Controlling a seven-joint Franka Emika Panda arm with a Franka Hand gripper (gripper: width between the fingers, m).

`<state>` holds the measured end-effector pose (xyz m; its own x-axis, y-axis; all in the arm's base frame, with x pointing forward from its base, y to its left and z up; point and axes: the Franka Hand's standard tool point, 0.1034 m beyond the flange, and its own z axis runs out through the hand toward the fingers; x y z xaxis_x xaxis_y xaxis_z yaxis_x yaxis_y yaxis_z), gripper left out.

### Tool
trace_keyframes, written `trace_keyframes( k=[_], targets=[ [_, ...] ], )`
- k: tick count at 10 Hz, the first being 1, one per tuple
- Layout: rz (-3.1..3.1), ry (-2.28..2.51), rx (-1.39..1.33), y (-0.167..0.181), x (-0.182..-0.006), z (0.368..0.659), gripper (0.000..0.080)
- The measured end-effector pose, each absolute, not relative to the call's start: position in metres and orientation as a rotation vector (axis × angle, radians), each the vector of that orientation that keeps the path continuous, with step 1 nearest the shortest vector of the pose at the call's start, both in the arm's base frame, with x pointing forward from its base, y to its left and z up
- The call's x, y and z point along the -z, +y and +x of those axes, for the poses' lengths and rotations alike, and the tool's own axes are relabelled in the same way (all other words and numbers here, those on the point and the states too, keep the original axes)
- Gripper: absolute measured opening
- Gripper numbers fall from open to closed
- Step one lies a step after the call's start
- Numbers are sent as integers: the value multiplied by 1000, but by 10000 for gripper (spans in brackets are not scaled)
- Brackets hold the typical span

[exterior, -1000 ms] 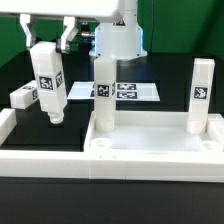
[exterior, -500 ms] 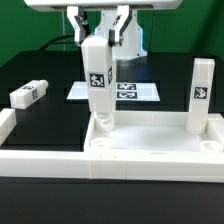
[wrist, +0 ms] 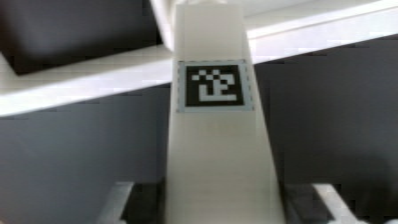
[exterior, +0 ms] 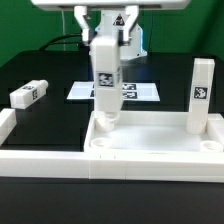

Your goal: Assemble desk

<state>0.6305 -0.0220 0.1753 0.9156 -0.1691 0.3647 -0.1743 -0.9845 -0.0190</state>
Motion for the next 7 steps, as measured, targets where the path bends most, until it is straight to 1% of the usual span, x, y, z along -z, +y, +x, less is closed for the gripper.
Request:
trace_keyframes(
  k=[2,7],
  targets=[
    [3064,-173,-577,-3,-174,631,289],
    [3061,-180,-577,-3,-173,631,290]
  ],
)
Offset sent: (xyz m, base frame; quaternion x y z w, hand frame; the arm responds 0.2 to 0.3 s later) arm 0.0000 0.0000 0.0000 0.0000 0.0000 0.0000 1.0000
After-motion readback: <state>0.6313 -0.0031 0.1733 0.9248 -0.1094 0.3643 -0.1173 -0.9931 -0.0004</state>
